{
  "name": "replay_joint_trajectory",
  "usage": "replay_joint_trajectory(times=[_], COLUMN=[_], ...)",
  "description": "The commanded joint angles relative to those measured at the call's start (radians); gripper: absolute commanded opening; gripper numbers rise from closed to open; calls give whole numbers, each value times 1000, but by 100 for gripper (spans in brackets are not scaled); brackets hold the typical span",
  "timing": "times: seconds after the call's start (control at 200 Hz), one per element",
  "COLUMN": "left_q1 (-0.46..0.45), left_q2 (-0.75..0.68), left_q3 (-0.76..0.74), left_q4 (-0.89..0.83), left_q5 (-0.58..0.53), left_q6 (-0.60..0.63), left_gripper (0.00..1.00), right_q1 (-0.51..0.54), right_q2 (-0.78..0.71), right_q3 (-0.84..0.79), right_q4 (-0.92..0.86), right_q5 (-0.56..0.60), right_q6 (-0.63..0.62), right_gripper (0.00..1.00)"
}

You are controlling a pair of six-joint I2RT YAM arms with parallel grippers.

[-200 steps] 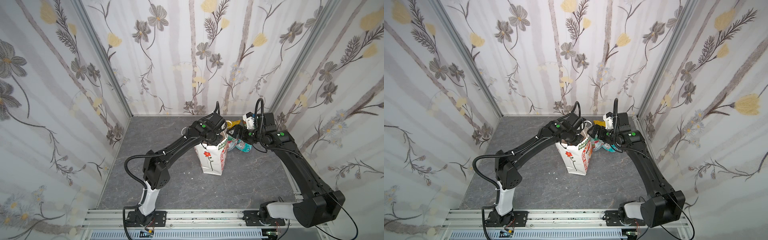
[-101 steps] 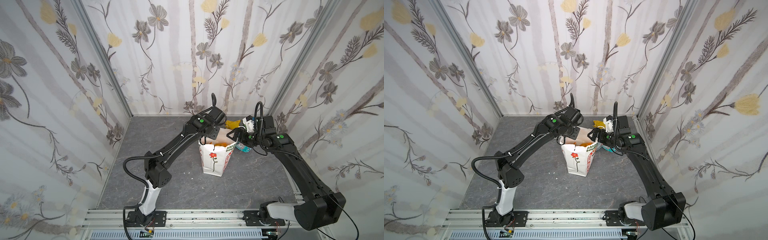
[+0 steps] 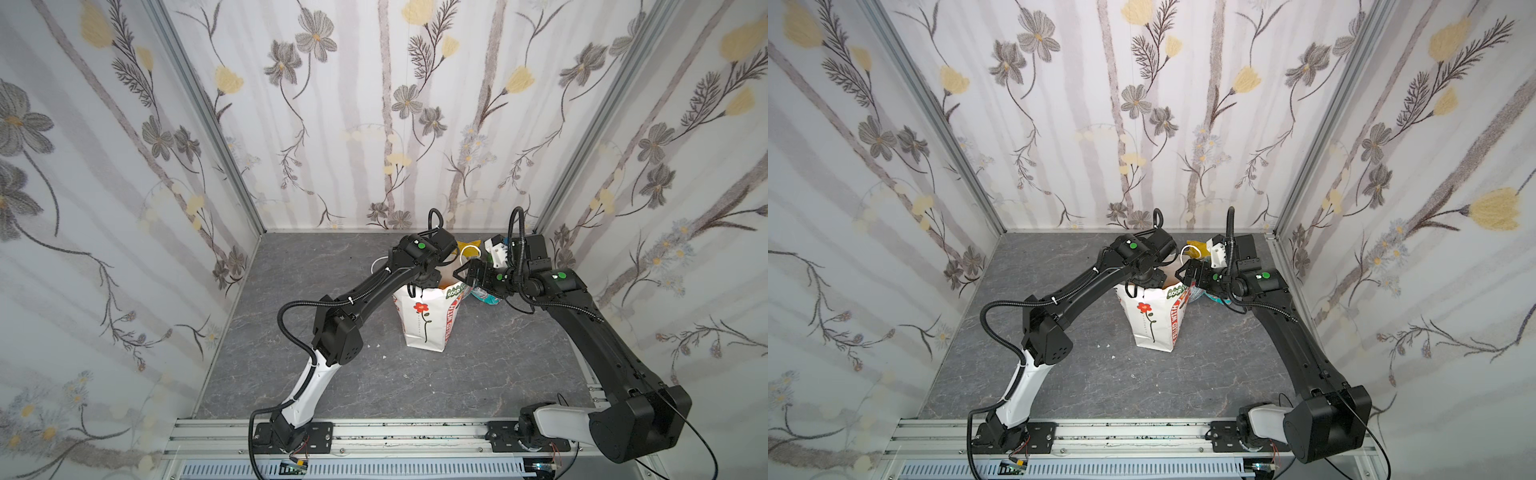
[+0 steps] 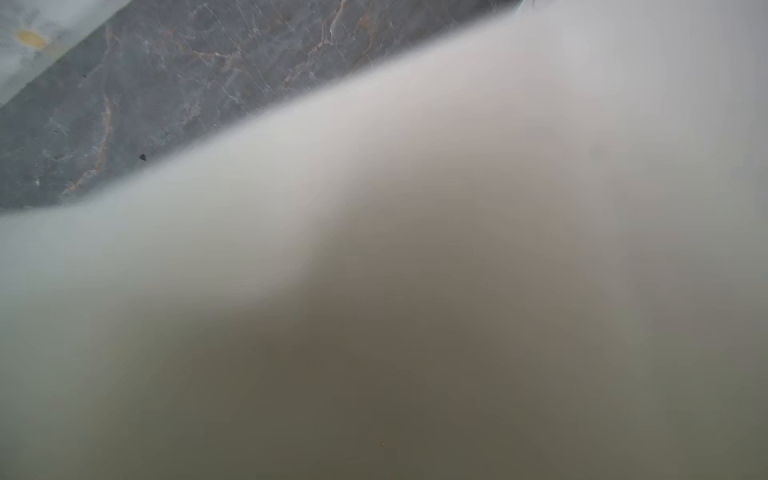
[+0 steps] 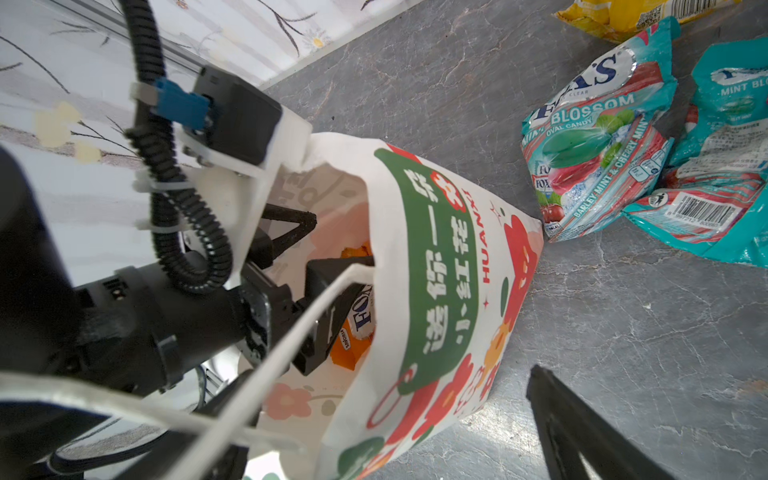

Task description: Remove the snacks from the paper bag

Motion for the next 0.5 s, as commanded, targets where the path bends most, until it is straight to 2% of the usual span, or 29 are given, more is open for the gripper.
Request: replay_joint_trajectory(times=[0.0, 0.09, 0.4, 0.495], left_q1=[5, 9, 28, 30], left_q2=[7, 4, -31, -42], left_q3=[-60, -119, -327, -364], left_q4=[42, 98, 238, 264], left_q5=[50, 109, 197, 219], left_q6=[-56, -89, -140, -144], left_gripper=[79, 75, 55, 44], right_q1=[0, 0, 0, 0], right_q2=[4, 7, 5, 8], right_q3=[-19, -38, -43, -46], right_q4=[19, 21, 16, 18], right_q5=[-3, 2, 10, 9], right_q6=[-21, -29, -36, -36], right_gripper=[99, 99, 99, 99])
